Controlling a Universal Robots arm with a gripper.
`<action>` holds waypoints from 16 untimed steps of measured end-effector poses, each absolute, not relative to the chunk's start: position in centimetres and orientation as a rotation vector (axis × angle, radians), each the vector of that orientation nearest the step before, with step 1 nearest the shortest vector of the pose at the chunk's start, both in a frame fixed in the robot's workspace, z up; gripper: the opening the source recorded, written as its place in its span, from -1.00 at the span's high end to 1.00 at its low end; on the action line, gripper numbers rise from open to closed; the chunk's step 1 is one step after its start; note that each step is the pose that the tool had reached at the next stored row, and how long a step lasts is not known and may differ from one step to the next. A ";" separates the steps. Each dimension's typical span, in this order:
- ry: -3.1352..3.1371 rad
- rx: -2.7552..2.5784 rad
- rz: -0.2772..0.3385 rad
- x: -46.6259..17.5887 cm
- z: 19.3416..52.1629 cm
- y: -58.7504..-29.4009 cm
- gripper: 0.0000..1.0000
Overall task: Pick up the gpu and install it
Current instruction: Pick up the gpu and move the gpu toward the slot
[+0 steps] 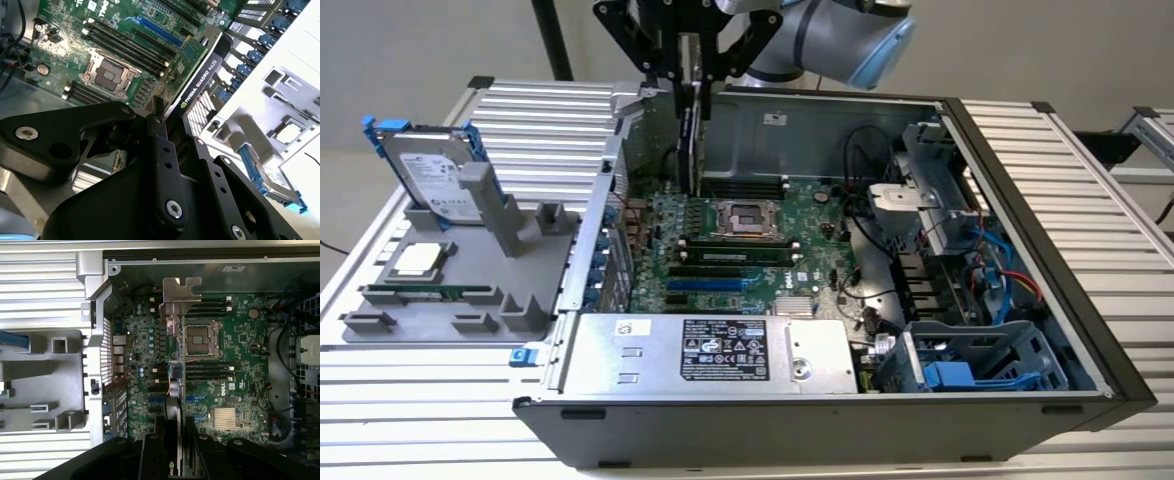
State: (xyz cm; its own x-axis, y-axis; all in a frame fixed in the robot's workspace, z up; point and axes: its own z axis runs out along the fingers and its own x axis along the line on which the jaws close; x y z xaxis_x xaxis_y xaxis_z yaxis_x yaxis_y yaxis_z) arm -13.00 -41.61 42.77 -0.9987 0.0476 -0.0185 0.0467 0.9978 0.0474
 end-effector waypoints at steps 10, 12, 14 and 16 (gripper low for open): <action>3.120 0.074 0.073 -12.1 42.8 -41.6 1.00; 3.120 0.074 0.073 -11.9 42.8 -41.6 1.00; 3.120 0.074 0.073 -11.8 42.8 -41.6 1.00; 3.120 0.074 0.073 -11.6 42.8 -41.6 1.00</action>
